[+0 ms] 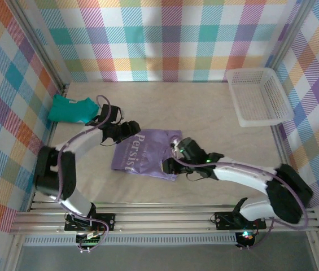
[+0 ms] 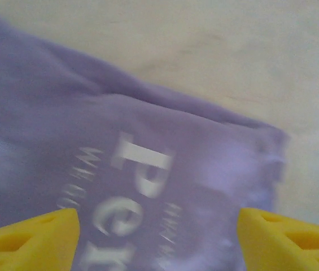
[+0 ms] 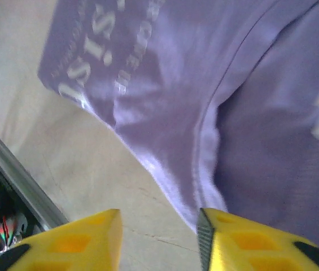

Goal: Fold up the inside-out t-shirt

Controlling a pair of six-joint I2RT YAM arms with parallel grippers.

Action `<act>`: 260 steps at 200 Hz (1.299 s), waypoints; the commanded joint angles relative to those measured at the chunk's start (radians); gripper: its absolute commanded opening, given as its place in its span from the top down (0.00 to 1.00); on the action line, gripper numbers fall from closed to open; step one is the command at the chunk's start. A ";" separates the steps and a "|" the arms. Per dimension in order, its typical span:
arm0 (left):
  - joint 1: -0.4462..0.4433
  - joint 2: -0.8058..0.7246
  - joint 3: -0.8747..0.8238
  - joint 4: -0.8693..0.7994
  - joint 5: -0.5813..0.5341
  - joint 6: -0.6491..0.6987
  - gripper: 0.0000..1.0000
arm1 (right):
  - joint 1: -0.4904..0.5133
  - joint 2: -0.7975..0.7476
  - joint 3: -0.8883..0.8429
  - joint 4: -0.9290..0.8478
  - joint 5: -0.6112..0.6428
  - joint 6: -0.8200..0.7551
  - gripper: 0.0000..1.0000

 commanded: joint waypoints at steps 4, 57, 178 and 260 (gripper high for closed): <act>0.038 0.075 0.008 -0.066 -0.018 -0.012 0.29 | -0.001 0.135 0.061 -0.023 0.002 0.125 0.66; -0.163 -0.118 -0.270 -0.037 0.067 -0.016 0.29 | -0.262 0.348 0.261 -0.156 0.076 -0.036 0.72; -0.141 -0.064 -0.052 -0.020 -0.120 -0.053 0.22 | -0.435 0.411 0.559 -0.311 0.006 -0.427 0.27; -0.099 0.200 0.109 -0.017 -0.072 -0.003 0.21 | -0.439 0.774 0.897 -0.464 -0.063 -0.483 0.20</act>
